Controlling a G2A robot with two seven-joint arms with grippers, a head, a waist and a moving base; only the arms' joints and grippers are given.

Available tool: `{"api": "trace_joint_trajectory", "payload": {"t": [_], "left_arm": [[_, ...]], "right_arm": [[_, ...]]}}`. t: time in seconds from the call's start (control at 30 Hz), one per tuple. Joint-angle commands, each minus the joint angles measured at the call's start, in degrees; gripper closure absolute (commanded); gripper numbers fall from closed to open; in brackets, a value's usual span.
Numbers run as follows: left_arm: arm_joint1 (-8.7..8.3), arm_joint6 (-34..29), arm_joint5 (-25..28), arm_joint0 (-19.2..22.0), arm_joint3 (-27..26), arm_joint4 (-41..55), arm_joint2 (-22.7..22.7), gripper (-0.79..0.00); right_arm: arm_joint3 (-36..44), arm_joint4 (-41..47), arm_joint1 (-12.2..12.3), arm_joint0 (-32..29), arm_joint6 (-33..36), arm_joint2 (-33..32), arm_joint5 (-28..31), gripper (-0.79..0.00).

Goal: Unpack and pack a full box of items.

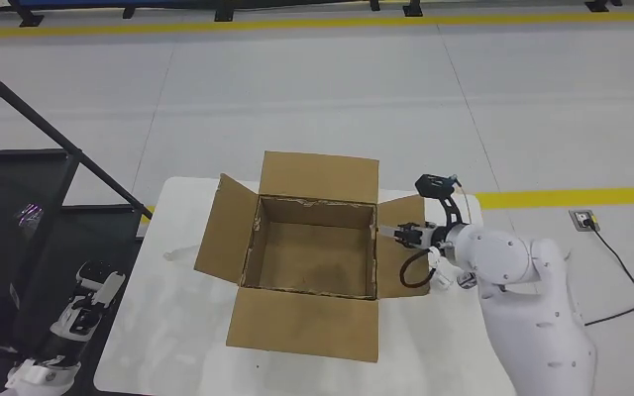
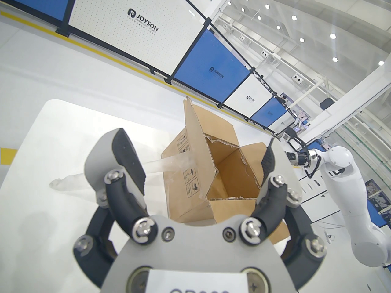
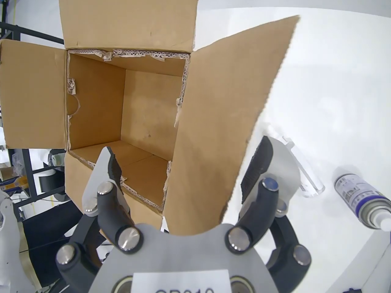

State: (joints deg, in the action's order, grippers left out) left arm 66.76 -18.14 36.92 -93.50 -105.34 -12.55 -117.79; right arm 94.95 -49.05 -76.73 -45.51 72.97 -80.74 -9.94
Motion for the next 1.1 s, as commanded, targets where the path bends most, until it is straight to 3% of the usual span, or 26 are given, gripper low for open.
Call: {"api": "trace_joint_trajectory", "payload": {"t": [0.0,0.4,0.63,0.77,0.9,1.07], "left_arm": [[0.00,0.0,0.0,0.0,0.0,0.0,0.0,-0.785],[0.00,0.0,0.0,0.0,0.0,0.0,0.0,-0.785],[0.00,0.0,0.0,0.0,0.0,0.0,0.0,-0.785],[0.00,0.0,0.0,0.0,0.0,0.0,0.0,-0.785],[0.00,0.0,0.0,0.0,0.0,0.0,0.0,-0.785],[0.00,0.0,0.0,0.0,0.0,0.0,0.0,-0.785]], "right_arm": [[-0.5,-0.2,0.0,0.6,-0.2,1.2,-0.4,-0.785],[-1.1,0.5,0.0,2.8,-2.7,5.4,-0.5,-0.785],[11.5,0.7,1.4,-4.3,-7.0,-3.7,-1.1,-0.785],[18.1,8.7,1.8,-9.3,-11.5,-9.9,1.9,-0.785],[18.4,20.7,1.9,-13.5,-18.0,-16.5,6.8,-0.785],[18.4,20.7,1.9,-13.5,-18.0,-16.5,6.8,-0.785]]}}
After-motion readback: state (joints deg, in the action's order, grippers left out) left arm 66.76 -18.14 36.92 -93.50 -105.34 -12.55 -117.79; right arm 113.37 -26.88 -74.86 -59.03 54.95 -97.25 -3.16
